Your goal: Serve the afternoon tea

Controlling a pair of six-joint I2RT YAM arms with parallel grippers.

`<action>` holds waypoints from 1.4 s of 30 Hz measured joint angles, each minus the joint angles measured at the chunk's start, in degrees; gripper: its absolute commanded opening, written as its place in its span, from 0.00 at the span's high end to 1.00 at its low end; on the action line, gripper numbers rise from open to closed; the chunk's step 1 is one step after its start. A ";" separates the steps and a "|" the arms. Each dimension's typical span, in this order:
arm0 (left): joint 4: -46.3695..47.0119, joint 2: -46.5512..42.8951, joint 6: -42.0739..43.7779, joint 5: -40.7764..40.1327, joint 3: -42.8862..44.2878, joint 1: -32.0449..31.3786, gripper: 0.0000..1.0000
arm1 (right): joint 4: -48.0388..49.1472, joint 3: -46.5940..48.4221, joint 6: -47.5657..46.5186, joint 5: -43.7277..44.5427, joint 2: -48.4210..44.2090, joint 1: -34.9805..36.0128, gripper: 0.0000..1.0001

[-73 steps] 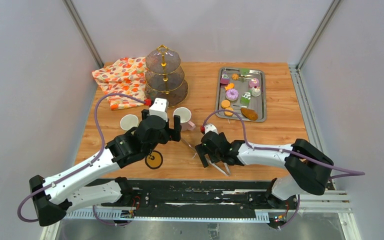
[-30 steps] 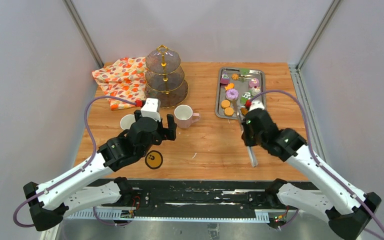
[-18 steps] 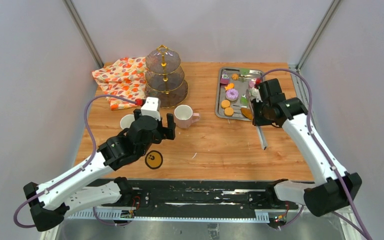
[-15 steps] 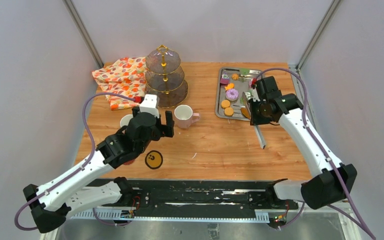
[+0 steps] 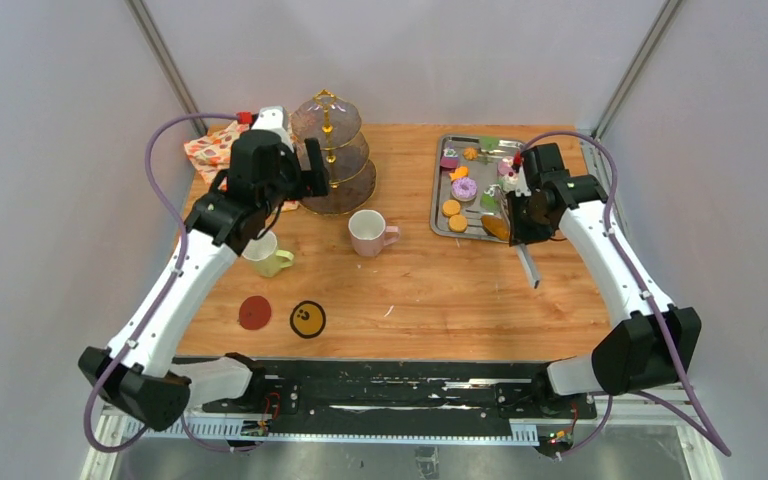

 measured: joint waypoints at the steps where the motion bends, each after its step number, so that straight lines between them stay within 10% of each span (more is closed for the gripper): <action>1: -0.09 1.57 0.15 0.90 1.84 1.20 0.01 | 0.07 0.15 -0.17 -0.07 0.11 -0.52 0.75; 21: -4.87 42.45 15.15 16.94 57.96 13.05 0.02 | 2.08 -2.47 -0.79 -4.74 -3.23 -1.62 0.72; 29: -6.69 47.15 22.91 25.03 58.29 14.01 0.02 | 2.64 -2.73 -0.52 -5.79 -3.32 -1.62 0.70; 42: -8.57 49.05 26.34 29.94 58.51 14.01 0.44 | 2.89 -2.93 -0.35 -5.95 -2.78 -1.62 0.70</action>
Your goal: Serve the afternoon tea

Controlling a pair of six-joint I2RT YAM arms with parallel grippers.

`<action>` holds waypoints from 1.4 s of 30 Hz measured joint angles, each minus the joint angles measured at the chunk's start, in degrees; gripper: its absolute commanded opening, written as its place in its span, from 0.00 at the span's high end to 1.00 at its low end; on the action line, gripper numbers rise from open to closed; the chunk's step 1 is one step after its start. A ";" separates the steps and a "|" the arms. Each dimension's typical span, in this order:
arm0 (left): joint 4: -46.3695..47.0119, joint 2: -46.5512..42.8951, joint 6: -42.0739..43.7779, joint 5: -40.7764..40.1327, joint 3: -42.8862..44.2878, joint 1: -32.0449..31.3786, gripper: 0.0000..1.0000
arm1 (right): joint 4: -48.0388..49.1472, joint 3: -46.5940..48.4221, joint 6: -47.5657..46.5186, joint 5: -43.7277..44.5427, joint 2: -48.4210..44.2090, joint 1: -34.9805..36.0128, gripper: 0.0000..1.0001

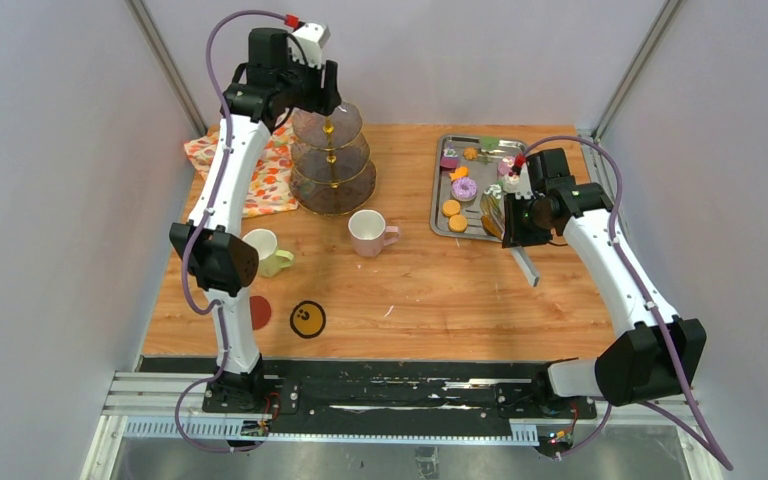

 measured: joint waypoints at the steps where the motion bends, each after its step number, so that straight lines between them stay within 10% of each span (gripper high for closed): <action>1: 0.28 0.00 -0.11 0.15 0.00 0.00 0.52 | 0.02 0.00 0.04 0.00 0.00 0.00 0.70; 16: 4.17 1.27 -2.80 3.87 0.00 0.07 0.99 | 0.42 -1.36 0.50 0.02 0.00 0.00 0.71; 42: 16.63 -4.28 -12.04 1.44 -12.66 -10.60 1.00 | 0.44 -4.83 0.68 4.57 -2.16 -1.29 0.68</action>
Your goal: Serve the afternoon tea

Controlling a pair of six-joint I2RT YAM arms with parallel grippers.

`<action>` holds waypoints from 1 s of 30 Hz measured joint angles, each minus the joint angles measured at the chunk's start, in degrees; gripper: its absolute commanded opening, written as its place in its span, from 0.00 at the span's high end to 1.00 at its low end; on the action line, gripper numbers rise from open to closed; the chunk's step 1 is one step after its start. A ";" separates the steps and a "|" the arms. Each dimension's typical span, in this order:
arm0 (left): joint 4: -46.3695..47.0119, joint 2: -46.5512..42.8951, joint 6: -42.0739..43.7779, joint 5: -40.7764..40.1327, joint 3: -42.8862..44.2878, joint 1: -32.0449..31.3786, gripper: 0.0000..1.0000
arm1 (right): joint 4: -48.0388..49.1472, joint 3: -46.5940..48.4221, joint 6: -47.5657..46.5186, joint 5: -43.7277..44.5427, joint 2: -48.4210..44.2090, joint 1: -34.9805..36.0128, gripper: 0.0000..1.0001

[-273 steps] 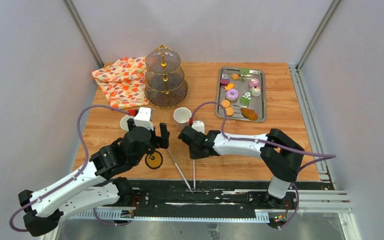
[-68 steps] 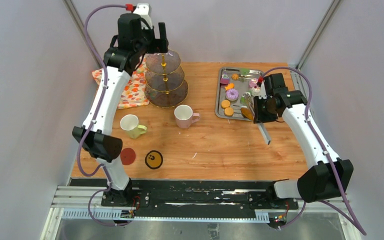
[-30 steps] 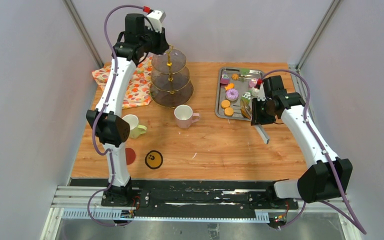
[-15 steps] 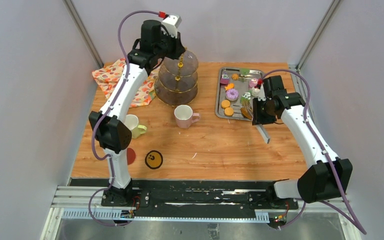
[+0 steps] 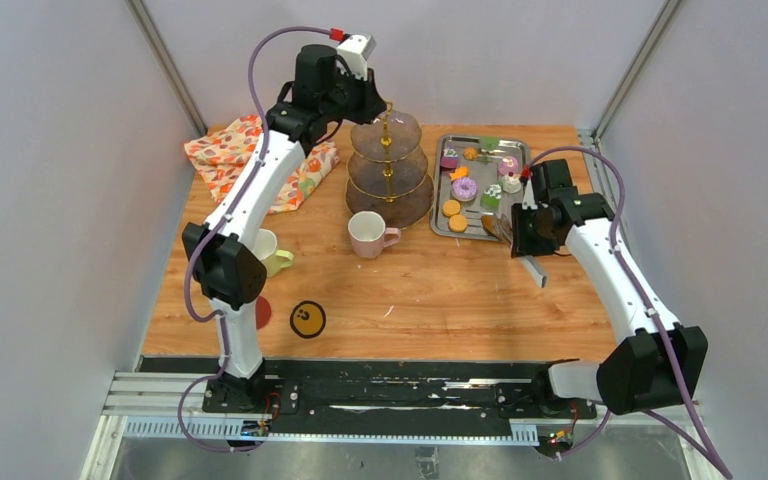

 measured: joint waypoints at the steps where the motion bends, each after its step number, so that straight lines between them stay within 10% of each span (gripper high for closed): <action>1: 0.02 0.09 0.00 -0.04 0.00 -0.28 1.00 | 0.00 -0.07 0.00 0.02 -0.15 -0.02 0.68; 19: 2.05 2.67 -1.84 -2.25 2.19 -1.05 0.98 | 0.00 -1.51 0.07 2.56 -0.70 -0.24 0.63; 25: 2.21 2.71 -2.54 -3.80 2.10 -1.05 0.39 | 0.22 -1.20 0.07 2.97 -0.55 -0.28 0.63; 30: 2.19 2.45 -2.54 -4.79 1.62 -1.03 0.12 | 0.55 -0.52 0.07 3.65 -0.57 -0.28 0.62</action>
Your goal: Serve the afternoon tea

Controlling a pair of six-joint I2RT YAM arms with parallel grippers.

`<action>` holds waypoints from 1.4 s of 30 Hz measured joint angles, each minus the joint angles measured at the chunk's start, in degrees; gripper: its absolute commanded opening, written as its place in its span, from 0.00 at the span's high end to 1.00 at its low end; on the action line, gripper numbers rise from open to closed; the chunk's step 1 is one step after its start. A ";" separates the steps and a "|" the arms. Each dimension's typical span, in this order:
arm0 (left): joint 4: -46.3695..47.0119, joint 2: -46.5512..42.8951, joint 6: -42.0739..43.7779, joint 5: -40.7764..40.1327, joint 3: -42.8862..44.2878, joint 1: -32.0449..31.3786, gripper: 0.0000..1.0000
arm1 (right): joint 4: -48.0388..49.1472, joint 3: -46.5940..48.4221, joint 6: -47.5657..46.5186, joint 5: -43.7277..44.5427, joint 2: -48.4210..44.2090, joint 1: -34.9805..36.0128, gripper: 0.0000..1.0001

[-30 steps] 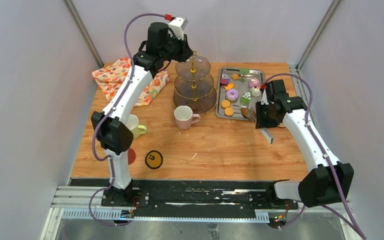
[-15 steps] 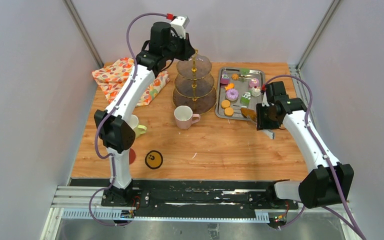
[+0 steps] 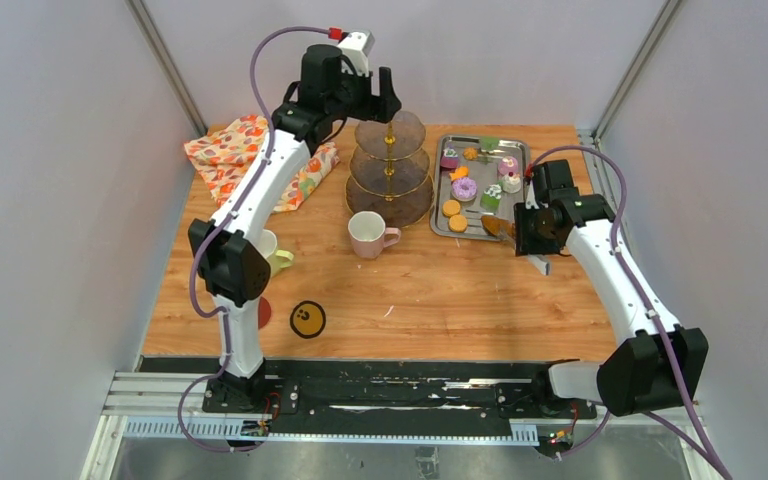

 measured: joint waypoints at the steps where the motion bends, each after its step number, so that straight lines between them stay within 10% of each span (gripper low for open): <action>1: -0.02 -0.31 -0.17 -0.28 -0.33 0.00 0.11 | 0.20 0.04 -0.02 0.42 -0.02 0.00 0.61; 16: 2.82 -28.13 -2.99 -4.96 -27.19 0.00 0.07 | 4.46 0.50 -0.09 0.98 5.05 -1.25 0.55; 29: -0.50 -45.70 -3.96 -7.02 -46.77 -0.02 0.07 | 6.69 0.50 -0.33 -1.22 7.13 -1.36 0.99; 42: -2.73 -53.27 -4.57 -11.43 -56.11 -0.02 0.07 | 6.84 0.50 0.92 -1.68 3.78 -1.36 0.99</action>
